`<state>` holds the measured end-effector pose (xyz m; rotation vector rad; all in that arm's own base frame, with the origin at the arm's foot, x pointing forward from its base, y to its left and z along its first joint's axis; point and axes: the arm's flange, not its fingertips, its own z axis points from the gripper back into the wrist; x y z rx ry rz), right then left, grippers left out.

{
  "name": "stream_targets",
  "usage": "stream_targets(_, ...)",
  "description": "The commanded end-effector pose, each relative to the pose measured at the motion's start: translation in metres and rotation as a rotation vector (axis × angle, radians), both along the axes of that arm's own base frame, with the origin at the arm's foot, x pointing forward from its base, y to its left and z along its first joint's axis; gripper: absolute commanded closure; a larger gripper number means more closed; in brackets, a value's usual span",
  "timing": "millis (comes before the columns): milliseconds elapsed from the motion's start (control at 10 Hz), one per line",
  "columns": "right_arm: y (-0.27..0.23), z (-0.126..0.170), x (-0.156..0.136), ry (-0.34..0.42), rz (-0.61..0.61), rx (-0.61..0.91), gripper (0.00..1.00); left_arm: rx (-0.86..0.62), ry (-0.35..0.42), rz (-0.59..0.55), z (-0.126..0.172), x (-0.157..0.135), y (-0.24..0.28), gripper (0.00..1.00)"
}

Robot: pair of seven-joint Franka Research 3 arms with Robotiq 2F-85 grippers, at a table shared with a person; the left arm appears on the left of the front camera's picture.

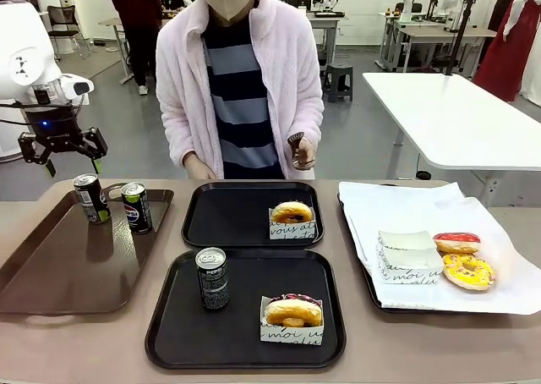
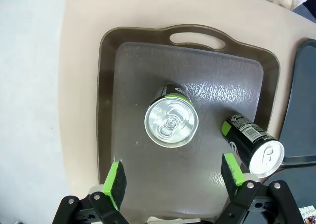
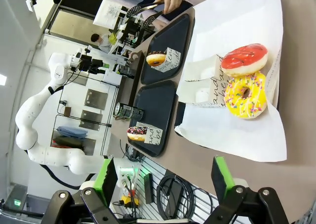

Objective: Set up donuts and drinks on trays.
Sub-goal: Pick up one Pepsi coke from the Handle tray and place it on the Flat Tray without a Pepsi coke.

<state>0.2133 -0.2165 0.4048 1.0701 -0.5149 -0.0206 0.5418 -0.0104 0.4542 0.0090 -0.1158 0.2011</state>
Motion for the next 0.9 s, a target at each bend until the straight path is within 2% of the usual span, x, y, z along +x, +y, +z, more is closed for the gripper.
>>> stream_targets(0,0.001,-0.001,0.000,-0.016,0.001,0.010,0.00,0.011,-0.010,-0.006,-0.002,-0.001,-0.001,0.00)
stream_targets(200,0.001,-0.001,0.000,-0.016,0.001,0.010,0.00,0.000,0.001,-0.001,0.000,0.000,-0.001,0.00)
stream_targets(400,0.001,-0.001,0.000,-0.016,0.001,0.010,0.00,0.007,0.009,0.023,-0.011,0.020,0.012,0.00)
stream_targets(800,0.001,-0.001,0.000,-0.016,0.001,0.010,0.00,-0.053,0.041,-0.032,-0.031,0.035,0.015,0.00)
